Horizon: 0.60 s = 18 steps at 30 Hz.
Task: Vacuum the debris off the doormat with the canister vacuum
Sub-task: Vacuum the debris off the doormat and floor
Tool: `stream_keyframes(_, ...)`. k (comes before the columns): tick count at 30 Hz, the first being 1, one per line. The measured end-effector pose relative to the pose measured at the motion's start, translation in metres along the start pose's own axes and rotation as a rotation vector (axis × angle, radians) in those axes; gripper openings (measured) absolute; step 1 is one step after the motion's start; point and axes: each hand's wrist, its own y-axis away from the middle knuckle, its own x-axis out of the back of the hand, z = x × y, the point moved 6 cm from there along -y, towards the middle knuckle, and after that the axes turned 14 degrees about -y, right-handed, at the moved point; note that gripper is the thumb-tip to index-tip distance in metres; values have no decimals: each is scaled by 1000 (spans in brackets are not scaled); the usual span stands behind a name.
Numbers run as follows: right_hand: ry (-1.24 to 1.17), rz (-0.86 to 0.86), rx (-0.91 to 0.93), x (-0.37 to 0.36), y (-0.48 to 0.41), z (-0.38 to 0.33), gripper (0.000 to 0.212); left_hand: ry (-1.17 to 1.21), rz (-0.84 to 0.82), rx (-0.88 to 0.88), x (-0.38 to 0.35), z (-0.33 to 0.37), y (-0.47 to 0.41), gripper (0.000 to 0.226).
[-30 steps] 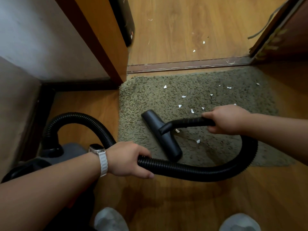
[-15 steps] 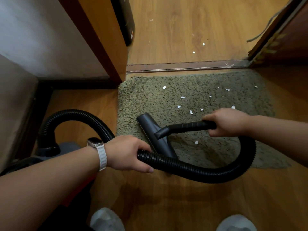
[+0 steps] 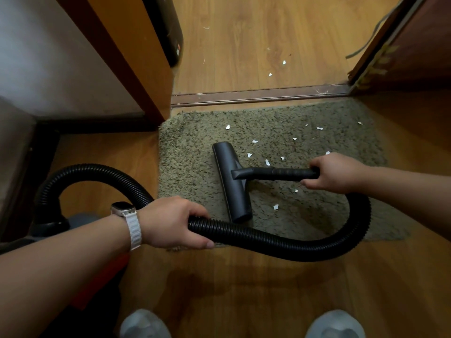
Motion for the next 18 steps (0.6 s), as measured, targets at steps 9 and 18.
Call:
stream_keyframes(9, 21, -5, 44, -6, 7, 4, 32, 9, 9, -17, -2, 1, -6, 59)
stream_keyframes(18, 99, 18, 1, 4, 10, 10, 31, 49, 19, 28, 3, 2, -9, 56)
